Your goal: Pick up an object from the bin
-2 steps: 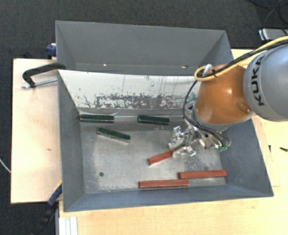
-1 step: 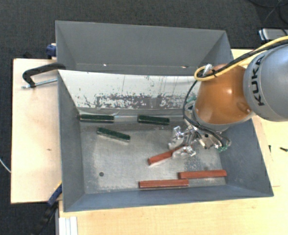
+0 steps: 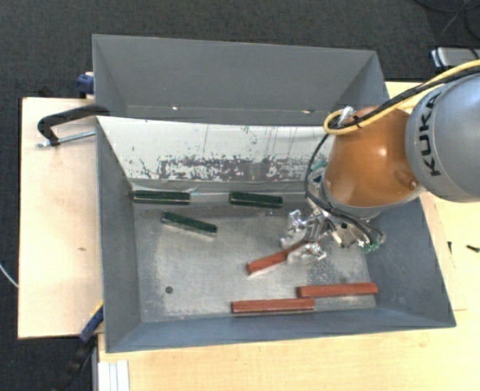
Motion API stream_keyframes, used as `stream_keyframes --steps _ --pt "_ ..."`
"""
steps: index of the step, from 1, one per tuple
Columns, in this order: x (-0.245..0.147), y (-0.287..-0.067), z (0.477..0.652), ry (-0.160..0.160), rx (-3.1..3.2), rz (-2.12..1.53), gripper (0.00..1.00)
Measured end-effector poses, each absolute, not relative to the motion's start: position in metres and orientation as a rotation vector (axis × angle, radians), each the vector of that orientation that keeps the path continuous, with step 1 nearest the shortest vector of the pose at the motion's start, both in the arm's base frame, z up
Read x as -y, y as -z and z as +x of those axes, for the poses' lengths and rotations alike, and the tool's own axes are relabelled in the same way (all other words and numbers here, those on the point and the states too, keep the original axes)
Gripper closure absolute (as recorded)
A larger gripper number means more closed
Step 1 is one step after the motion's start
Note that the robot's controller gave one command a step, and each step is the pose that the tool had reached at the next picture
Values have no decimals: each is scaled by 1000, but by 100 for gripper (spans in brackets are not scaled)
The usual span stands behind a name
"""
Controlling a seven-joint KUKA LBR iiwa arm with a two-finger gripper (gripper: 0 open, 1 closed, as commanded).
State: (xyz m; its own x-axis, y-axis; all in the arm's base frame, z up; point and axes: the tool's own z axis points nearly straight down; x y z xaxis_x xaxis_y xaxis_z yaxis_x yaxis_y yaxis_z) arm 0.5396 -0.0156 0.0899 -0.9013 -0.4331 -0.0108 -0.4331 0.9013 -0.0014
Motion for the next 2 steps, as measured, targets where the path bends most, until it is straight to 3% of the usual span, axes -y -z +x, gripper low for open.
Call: stream_keyframes --steps 1,2 --pt "14 -90 540 2 -3044 -735 100" --pt "17 -213 527 0 -3028 -816 100"
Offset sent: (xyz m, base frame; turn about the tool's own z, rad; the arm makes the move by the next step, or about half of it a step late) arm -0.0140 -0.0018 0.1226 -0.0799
